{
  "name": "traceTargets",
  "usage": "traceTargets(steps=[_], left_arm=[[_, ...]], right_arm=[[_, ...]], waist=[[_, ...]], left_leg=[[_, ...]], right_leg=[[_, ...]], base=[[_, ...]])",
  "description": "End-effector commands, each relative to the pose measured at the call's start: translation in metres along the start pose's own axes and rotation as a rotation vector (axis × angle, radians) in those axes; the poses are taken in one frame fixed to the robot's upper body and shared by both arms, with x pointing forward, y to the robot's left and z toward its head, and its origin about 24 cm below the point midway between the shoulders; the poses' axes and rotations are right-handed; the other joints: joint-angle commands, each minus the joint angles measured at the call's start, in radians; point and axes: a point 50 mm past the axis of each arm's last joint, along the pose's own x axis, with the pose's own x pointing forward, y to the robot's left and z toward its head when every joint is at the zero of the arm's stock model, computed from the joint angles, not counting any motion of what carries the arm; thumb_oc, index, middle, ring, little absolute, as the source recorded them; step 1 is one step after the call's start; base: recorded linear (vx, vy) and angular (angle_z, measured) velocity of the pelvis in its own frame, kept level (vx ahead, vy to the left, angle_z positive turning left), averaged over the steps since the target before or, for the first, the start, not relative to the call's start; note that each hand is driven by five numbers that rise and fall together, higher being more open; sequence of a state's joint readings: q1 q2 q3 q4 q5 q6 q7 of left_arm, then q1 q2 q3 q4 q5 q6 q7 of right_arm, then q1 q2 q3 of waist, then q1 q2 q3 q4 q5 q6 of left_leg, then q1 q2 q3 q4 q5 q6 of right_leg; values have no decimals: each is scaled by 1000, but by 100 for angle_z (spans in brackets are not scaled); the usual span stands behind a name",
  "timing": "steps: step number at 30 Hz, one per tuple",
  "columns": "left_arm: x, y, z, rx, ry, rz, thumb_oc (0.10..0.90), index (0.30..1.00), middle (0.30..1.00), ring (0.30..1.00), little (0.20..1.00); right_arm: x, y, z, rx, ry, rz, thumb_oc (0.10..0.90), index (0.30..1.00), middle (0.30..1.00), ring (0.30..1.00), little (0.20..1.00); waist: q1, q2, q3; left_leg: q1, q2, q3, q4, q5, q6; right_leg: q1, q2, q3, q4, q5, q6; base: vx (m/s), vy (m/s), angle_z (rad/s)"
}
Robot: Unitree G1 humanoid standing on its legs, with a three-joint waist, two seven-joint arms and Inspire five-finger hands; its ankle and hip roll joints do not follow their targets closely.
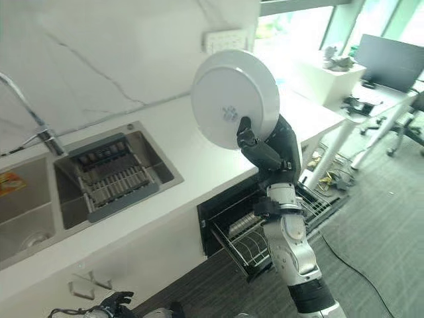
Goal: Place the dishes in the dishwasher.
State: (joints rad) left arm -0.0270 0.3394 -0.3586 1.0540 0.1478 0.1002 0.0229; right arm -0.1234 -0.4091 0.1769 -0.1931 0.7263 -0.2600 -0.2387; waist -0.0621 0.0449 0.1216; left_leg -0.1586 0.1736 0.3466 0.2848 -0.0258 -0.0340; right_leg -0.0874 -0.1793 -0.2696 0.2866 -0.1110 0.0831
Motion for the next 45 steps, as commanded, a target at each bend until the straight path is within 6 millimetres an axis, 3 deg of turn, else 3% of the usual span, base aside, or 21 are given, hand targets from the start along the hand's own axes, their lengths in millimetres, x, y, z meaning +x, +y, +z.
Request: traceTargets(steps=[1, 4, 5, 13, 18, 25, 29, 38, 45], left_arm=[[2, 12, 29, 13, -123, 17, 800, 900, 900, 900, 900], [3, 5, 39, -28, -146, -10, 800, 900, 900, 900, 900], [3, 2, 44, -42, -165, -21, 800, 900, 900, 900, 900], [1, -2, 59, -81, -222, -48, 800, 900, 900, 900, 900], [-3, 5, 88, -94, -326, -45, 800, 900, 900, 900, 900], [-10, 14, 117, -93, -423, -53, 800, 900, 900, 900, 900], [-16, 18, 134, -64, -477, -71, 800, 900, 900, 900, 900], [-15, 28, 135, -12, -455, -63, 800, 900, 900, 900, 900], [-11, 25, 130, 43, -413, -74, 800, 900, 900, 900, 900]], right_arm=[[26, 20, 68, -8, -362, 112, 400, 300, 300, 300, 300], [20, 6, 66, -87, -328, 66, 400, 300, 300, 300, 300], [18, -5, 65, -184, -313, 10, 400, 300, 300, 300, 300], [15, -45, 72, -355, -291, -129, 400, 300, 300, 300, 300], [20, -66, 74, -413, -254, -178, 400, 300, 300, 300, 300], [31, -68, 68, -481, -202, -131, 400, 300, 300, 300, 300], [54, -61, 57, -614, -127, -43, 400, 300, 300, 300, 300], [73, -48, 58, -789, -112, 64, 400, 300, 300, 300, 300], [85, -45, 56, -1008, -187, -25, 400, 300, 300, 300, 300]], waist=[[13, -1, -3], [-17, -1, 7], [-31, -2, 20], [-60, -8, 58], [-70, -5, 110], [-61, 0, 163], [-31, -4, 210], [14, -23, 271], [49, -33, 307]], left_leg=[[39, -36, -128, 15, -206, -9], [36, -24, -115, 15, -199, -18], [33, -18, -109, 15, -195, -22], [7, 0, -94, 15, -172, -36], [-10, 1, -91, 15, -157, -43], [-17, -9, -100, 15, -142, -45], [-37, -15, -125, 15, -132, -43], [-83, -14, -164, 15, -111, -43], [-109, -9, -184, 15, -98, -41]], right_leg=[[43, -21, -14, 13, -114, 66], [30, -14, 4, 13, -112, 61], [20, -11, 16, 13, -109, 59], [-18, -2, 39, 13, -97, 52], [-45, 0, 50, 13, -91, 46], [-60, 2, 48, 13, -83, 32], [-73, 6, 31, 13, -76, 25], [-105, 28, 0, 13, -69, 17], [-119, 44, -15, 13, -65, 10]], base=[[-28, -50, -55], [-49, -38, -22], [-65, -32, -21], [-43, -30, -13], [-59, 8, -6], [-40, 14, 2], [-52, -25, 11], [-60, -40, 13], [-31, -35, 8]])
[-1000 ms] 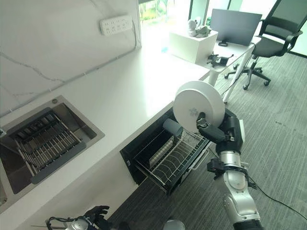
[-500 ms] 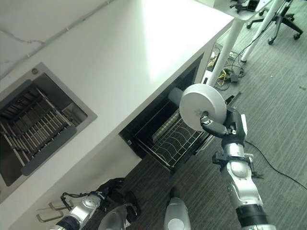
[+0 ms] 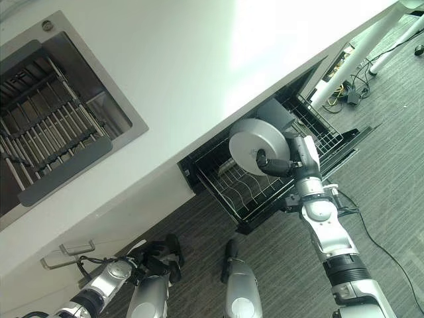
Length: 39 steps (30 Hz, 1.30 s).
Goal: Place the dishes in the dishwasher.
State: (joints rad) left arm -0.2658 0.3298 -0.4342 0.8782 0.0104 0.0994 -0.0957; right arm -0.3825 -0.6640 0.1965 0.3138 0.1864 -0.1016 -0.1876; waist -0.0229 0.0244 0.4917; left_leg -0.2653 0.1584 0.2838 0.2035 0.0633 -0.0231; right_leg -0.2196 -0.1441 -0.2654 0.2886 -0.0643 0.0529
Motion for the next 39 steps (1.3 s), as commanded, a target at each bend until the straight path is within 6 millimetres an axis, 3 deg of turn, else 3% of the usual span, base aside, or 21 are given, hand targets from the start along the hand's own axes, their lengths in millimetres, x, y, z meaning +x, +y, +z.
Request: traceTargets(steps=[1, 9, 15, 24, 25, 26, 32, 33, 34, 36, 39], left_arm=[[0, -8, -1, 88, -11, -38, 800, 900, 900, 900, 900], [5, -16, 12, 141, -66, -61, 800, 900, 900, 900, 900], [7, -20, 21, 181, -114, -89, 800, 900, 900, 900, 900], [9, -29, 28, 185, -141, -102, 800, 900, 900, 900, 900], [9, -30, 28, 177, -138, -103, 800, 900, 900, 900, 900], [10, -30, 28, 176, -140, -103, 800, 900, 900, 900, 900], [10, -39, 27, 151, -136, -134, 800, 900, 900, 900, 900], [10, -40, 27, 140, -136, -138, 800, 900, 900, 900, 900], [10, -42, 27, 127, -136, -143, 800, 900, 900, 900, 900], [10, -42, 26, 103, -133, -149, 800, 900, 900, 900, 900], [9, -42, 26, 81, -143, -155, 800, 900, 900, 900, 900]], right_arm=[[25, -32, 72, -175, -341, -247, 400, 300, 300, 300, 300], [50, -33, 95, -587, -445, -596, 400, 300, 300, 300, 300], [56, -42, 115, -734, -582, -819, 400, 300, 300, 300, 300], [62, -18, 105, -783, -605, -833, 400, 300, 300, 300, 300], [62, -14, 102, -777, -590, -826, 400, 300, 300, 300, 300], [63, -12, 101, -773, -584, -826, 400, 300, 300, 300, 300], [64, 17, 83, -718, -513, -740, 400, 300, 300, 300, 300], [63, 21, 82, -705, -504, -721, 493, 439, 439, 439, 439], [63, 26, 78, -676, -486, -690, 800, 900, 900, 900, 900], [63, 34, 74, -616, -456, -615, 800, 900, 900, 900, 900], [65, 56, 60, -505, -316, -339, 800, 900, 900, 900, 900]], waist=[[17, -11, -55], [62, 24, -12], [81, 43, 8], [106, 56, 28], [108, 54, 28], [110, 58, 28], [118, 76, 28], [118, 79, 28], [119, 82, 28], [118, 86, 28], [122, 90, 28]], left_leg=[[-16, 8, -126, 96, -183, -53], [-78, -5, -168, 96, -164, -53], [-124, -22, -195, 96, -151, -55], [-187, -44, -216, 96, -140, -52], [-176, -50, -221, 96, -162, -57], [-195, -49, -219, 96, -139, -51], [-209, -66, -224, 96, -159, -60], [-213, -68, -225, 96, -158, -61], [-217, -70, -225, 96, -158, -61], [-224, -73, -225, 96, -157, -62], [-231, -80, -225, 96, -156, -64]], right_leg=[[1, 14, -23, 11, -108, 41], [-42, 31, -43, 11, -101, 32], [-92, 37, -44, 40, -111, 26], [-161, 35, -50, 67, -117, 19], [-155, 32, -40, 74, -141, 27], [-171, 32, -51, 72, -118, 18], [-198, 17, -39, 104, -153, 19], [-200, 15, -39, 105, -154, 17], [-206, 13, -39, 109, -155, 16], [-215, 9, -40, 116, -157, 15], [-226, 4, -42, 126, -162, 12]], base=[[-42, -7, 18], [-63, 10, 10], [-53, 3, 7], [-52, -16, 6], [-38, -27, 8], [-32, -27, 14], [-4, 10, 9], [-23, 41, 2], [-24, 31, 1], [0, 0, 0], [-16, 7, 3]])
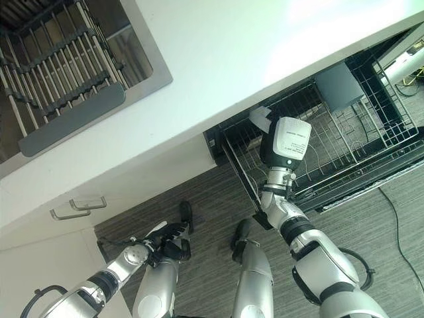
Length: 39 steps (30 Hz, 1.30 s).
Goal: Place the dishes in the dishwasher.
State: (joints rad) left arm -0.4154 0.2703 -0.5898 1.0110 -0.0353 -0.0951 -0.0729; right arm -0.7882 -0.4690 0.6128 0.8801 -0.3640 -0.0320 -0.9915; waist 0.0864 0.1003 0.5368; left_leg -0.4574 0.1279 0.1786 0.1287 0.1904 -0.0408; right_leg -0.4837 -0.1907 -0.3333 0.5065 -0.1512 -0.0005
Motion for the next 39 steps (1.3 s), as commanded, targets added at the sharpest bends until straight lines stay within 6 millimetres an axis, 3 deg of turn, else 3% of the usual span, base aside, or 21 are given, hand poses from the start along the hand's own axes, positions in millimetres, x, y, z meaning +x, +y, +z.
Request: traceTargets(steps=[1, 5, 6, 10, 15, 20, 24, 25, 27, 29, 34, 36, 37, 38, 39], left_arm=[[-6, -29, -21, -45, 60, -104, 800, 900, 900, 900, 900], [-6, -19, -21, -55, 84, -88, 800, 900, 900, 900, 900], [-8, -8, -22, -71, 102, -71, 800, 900, 900, 900, 900], [-13, 9, -26, -72, 130, -46, 800, 900, 900, 900, 900], [-20, 14, -41, -98, 179, -2, 800, 900, 900, 900, 900], [-24, 13, -48, -135, 209, 37, 800, 900, 900, 900, 900], [-26, 8, -54, -166, 217, 54, 800, 900, 900, 900, 900], [-26, 7, -54, -174, 213, 58, 800, 900, 900, 900, 900], [-25, -2, -57, -199, 213, 59, 800, 900, 900, 900, 900], [-23, -12, -57, -221, 207, 56, 800, 900, 900, 900, 900], [-25, -24, -62, -283, 201, 62, 800, 900, 900, 900, 900], [-25, -26, -65, -280, 208, 62, 800, 900, 900, 900, 900], [-25, -27, -66, -278, 213, 62, 800, 900, 900, 900, 900], [-24, -28, -65, -274, 220, 62, 800, 900, 900, 900, 900], [-24, -29, -65, -276, 220, 61, 800, 900, 900, 900, 900]], right_arm=[[33, -5, 28, 216, -44, 177, 800, 900, 900, 900, 900], [9, 21, 11, 292, 83, 565, 800, 900, 900, 900, 900], [7, 23, 4, 325, 134, 685, 800, 900, 900, 900, 900], [13, 15, -1, 398, 209, 878, 800, 900, 900, 900, 900], [25, -12, 10, 455, 181, 868, 800, 900, 900, 900, 900], [30, -49, 21, 507, 82, 702, 800, 900, 900, 900, 900], [35, -92, 26, 523, -53, 443, 800, 900, 900, 900, 900], [37, -110, 31, 546, -121, 303, 800, 900, 900, 900, 900], [42, -151, 51, 674, -290, -2, 800, 900, 900, 900, 900], [33, -172, 59, 819, -365, -161, 800, 900, 900, 900, 900], [1, -215, 39, 1066, -475, -561, 800, 900, 900, 900, 900], [-17, -227, 24, 1147, -470, -838, 800, 900, 900, 900, 900], [-25, -229, 16, 1140, -447, -971, 800, 900, 900, 900, 900], [-39, -229, 1, 1000, -327, -1318, 800, 900, 900, 900, 900], [-43, -227, -9, 904, -242, -1460, 800, 900, 900, 900, 900]], waist=[[14, 13, -17], [15, 0, -17], [16, -8, -17], [11, -24, -17], [-22, -55, -17], [-65, -80, -17], [-99, -86, -17], [-105, -82, -17], [-116, -79, -17], [-132, -75, -17], [-167, -70, -17], [-180, -69, -17], [-186, -69, -17], [-195, -67, -17], [-199, -65, -17]], left_leg=[[-41, -49, -117, 171, -283, -46], [-34, -42, -109, 171, -282, -41], [-32, -37, -106, 171, -280, -37], [-27, -29, -99, 171, -273, -31], [-22, -11, -82, 171, -264, -23], [-25, 0, -61, 171, -260, -21], [-21, 6, -44, 171, -264, -22], [-42, 14, -37, 171, -242, -15], [-34, 15, -34, 171, -249, -19], [-27, 12, -27, 171, -253, -22], [-16, 9, -7, 171, -265, -23], [-10, 9, 0, 171, -271, -23], [-7, 9, 3, 171, -273, -23], [-2, 9, 6, 171, -279, -22], [0, 9, 7, 171, -281, -22]], right_leg=[[36, 49, 25, -91, -75, 65], [33, 41, 15, -82, -72, 62], [29, 38, 9, -75, -66, 66], [24, 41, 8, -62, -60, 70], [13, 61, 30, -44, -59, 70], [-5, 73, 55, -35, -58, 72], [-9, 81, 77, -37, -57, 74], [-26, 87, 73, -48, -32, 64], [-22, 94, 89, -54, -34, 65], [-23, 91, 99, -47, -39, 67], [-25, 85, 119, -36, -55, 58], [-24, 84, 123, -36, -58, 59], [-21, 83, 124, -39, -59, 58], [-18, 85, 130, -43, -60, 56], [-15, 87, 132, -46, -61, 55]], base=[[-23, -4, 7], [-5, -44, 7], [1, -91, 5], [5, -70, 1], [2, -3, -1], [-5, 7, -11], [-20, 44, -11], [-70, 60, -14], [-24, 112, -12], [25, 156, -24], [11, 86, -17], [5, 40, -1], [14, 50, -3], [14, 51, -3], [14, 50, -7]])
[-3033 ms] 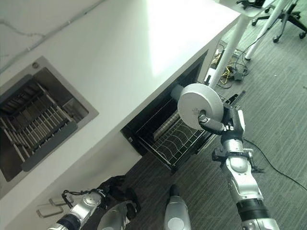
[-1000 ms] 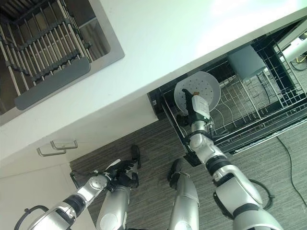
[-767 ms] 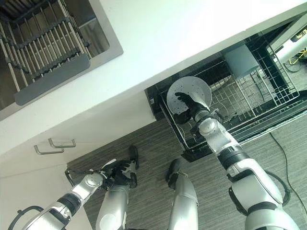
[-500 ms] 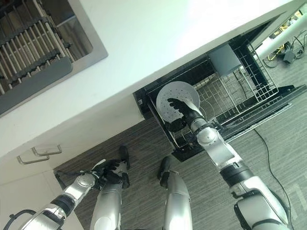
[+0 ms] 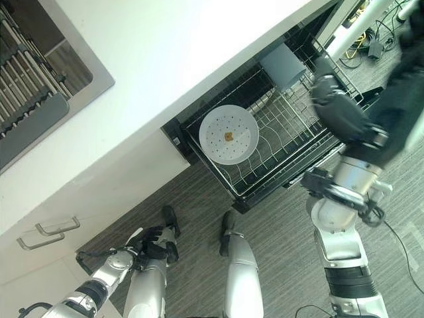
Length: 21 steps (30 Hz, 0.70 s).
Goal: Place the dishes in the dishwasher.
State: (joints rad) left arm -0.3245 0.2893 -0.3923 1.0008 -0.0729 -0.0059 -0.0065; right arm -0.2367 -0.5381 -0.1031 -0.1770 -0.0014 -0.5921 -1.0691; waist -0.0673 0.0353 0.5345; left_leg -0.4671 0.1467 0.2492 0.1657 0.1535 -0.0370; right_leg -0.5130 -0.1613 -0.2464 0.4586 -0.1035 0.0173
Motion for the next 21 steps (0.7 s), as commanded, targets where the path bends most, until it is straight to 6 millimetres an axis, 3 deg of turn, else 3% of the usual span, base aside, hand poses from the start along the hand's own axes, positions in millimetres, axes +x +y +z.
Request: traceTargets(steps=[1, 2, 3, 4, 8, 9, 12, 15, 21], left_arm=[[-11, -38, -34, -45, 81, -100, 800, 900, 900, 900, 900], [-11, -39, -34, -52, 82, -103, 800, 900, 900, 900, 900], [-9, -36, -31, -60, 91, -108, 800, 900, 900, 900, 900], [-7, -35, -27, -57, 95, -110, 800, 900, 900, 900, 900], [-2, -36, -15, -41, 96, -107, 800, 900, 900, 900, 900], [0, -38, -10, -39, 92, -107, 800, 900, 900, 900, 900], [3, -43, -2, -39, 79, -112, 800, 900, 900, 900, 900], [3, -48, 2, -39, 68, -124, 800, 900, 900, 900, 900], [0, -60, 2, -39, 40, -152, 800, 900, 900, 900, 900]], right_arm=[[26, -23, 30, 5, -382, -513, 800, 900, 900, 900, 900], [34, -40, 23, -89, -326, -625, 800, 900, 900, 900, 900], [34, -89, -7, -221, -115, -866, 800, 900, 900, 900, 900], [24, -117, -28, -349, 13, -981, 800, 900, 900, 900, 900], [-14, -159, -66, -606, 218, -1117, 800, 900, 900, 900, 900], [-34, -170, -76, -688, 284, -1146, 800, 900, 900, 900, 900], [-59, -177, -88, -792, 412, -1107, 800, 900, 900, 900, 900], [-75, -172, -100, -889, 531, -938, 800, 900, 900, 900, 900], [-82, -107, -125, -1036, 515, -233, 800, 900, 900, 900, 900]], waist=[[-49, 2, -14], [-54, 5, -14], [-62, 9, -14], [-62, 11, -14], [-51, 12, -14], [-44, 14, -14], [-35, 24, -14], [-24, 37, -14], [1, 63, -14]], left_leg=[[11, -10, -63, 134, -245, -25], [15, -10, -61, 134, -247, -25], [20, -10, -59, 134, -254, -22], [21, -9, -57, 134, -255, -21], [14, -7, -55, 134, -253, -20], [9, -5, -56, 134, -250, -23], [3, -4, -56, 134, -249, -26], [0, -8, -57, 134, -246, -29], [-9, -23, -69, 134, -239, -26]], right_leg=[[15, 59, 47, 2, -109, 37], [19, 60, 49, -2, -109, 36], [31, 62, 52, -19, -105, 37], [40, 63, 50, -35, -98, 36], [46, 66, 43, -54, -86, 33], [46, 66, 39, -56, -83, 34], [48, 64, 31, -61, -82, 32], [51, 62, 22, -61, -85, 30], [44, 52, 4, -52, -93, 20]], base=[[16, 45, -18], [13, 32, -20], [2, 5, -10], [0, 0, 0], [-28, -55, -1], [-28, -63, -4], [-16, -15, -9], [-4, 5, 2], [2, 30, 10]])
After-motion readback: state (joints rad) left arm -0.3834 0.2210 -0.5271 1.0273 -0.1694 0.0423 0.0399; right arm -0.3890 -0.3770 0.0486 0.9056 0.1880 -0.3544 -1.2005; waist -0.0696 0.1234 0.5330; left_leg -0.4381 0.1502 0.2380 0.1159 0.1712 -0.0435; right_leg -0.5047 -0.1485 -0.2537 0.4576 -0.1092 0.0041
